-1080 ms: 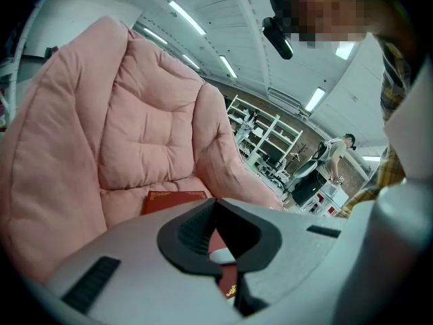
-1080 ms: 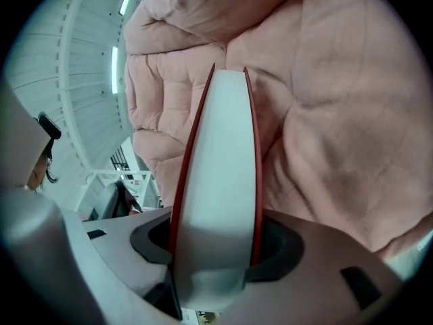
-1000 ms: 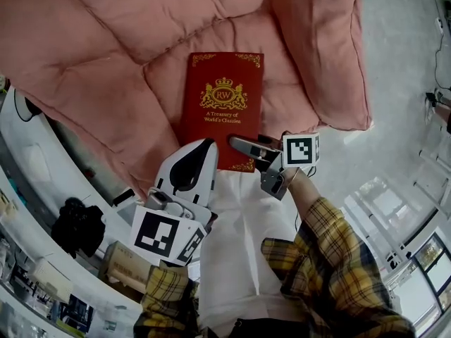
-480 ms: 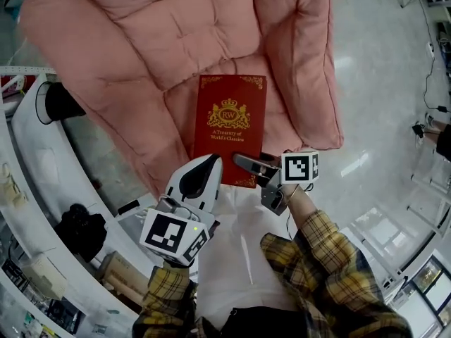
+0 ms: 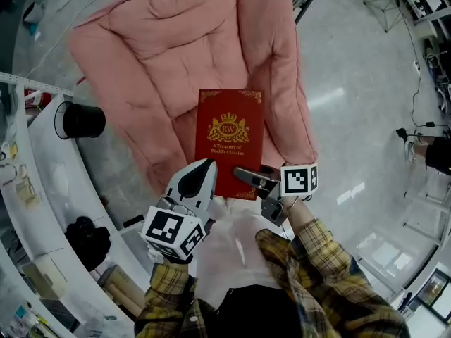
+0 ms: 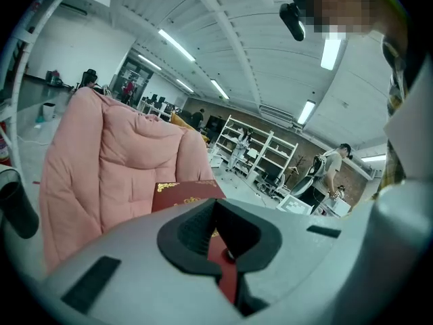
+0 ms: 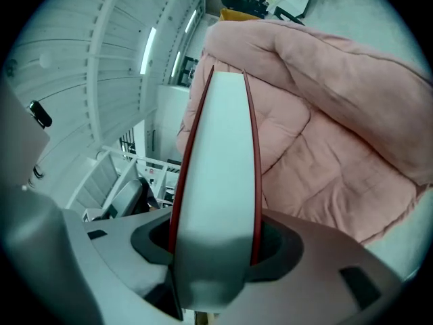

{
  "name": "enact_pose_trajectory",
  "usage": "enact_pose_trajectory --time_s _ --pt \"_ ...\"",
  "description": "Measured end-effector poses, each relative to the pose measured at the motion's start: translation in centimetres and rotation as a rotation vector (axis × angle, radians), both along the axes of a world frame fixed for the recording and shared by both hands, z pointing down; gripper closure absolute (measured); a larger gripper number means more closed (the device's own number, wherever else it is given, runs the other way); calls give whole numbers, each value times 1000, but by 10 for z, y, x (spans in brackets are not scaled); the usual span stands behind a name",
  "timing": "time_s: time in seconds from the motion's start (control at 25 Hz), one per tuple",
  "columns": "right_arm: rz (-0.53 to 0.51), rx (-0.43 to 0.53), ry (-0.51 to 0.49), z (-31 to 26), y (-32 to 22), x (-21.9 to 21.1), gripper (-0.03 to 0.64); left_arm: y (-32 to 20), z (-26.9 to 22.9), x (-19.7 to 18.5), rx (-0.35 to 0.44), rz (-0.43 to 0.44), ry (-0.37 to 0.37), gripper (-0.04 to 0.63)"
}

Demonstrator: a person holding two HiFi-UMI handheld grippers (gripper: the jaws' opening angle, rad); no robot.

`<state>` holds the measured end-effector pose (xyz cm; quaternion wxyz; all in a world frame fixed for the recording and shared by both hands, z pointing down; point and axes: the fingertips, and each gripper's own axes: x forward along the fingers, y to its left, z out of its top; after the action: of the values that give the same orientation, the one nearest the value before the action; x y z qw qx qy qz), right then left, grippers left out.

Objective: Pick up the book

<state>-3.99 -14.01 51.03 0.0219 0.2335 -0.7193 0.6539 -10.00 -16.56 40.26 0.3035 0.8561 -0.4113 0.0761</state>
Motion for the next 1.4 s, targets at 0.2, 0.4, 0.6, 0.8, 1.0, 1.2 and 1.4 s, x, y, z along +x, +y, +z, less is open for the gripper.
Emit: enact_pose_trajectory --time_s 0.2,0.4,0.6,0.8,1.0,1.2,1.4 --pt "-26 87 34 -47 3 7 357 -3 -42 -5 39 -32 31 592" --pt "-48 212 71 -106 4 19 357 5 -83 -2 71 -44 35 592" --pt "-38 319 100 -157 6 24 357 14 -113 0 115 -30 35 592" --pt "-31 434 150 -198 7 23 357 16 -144 2 171 -9 43 591" --pt "-18 554 197 -233 12 17 357 24 -169 1 227 7 42 592" --pt "13 623 222 -259 19 20 359 28 -186 -2 264 0 39 592" --pt "17 646 224 -271 22 16 359 30 -195 -13 281 -27 42 592"
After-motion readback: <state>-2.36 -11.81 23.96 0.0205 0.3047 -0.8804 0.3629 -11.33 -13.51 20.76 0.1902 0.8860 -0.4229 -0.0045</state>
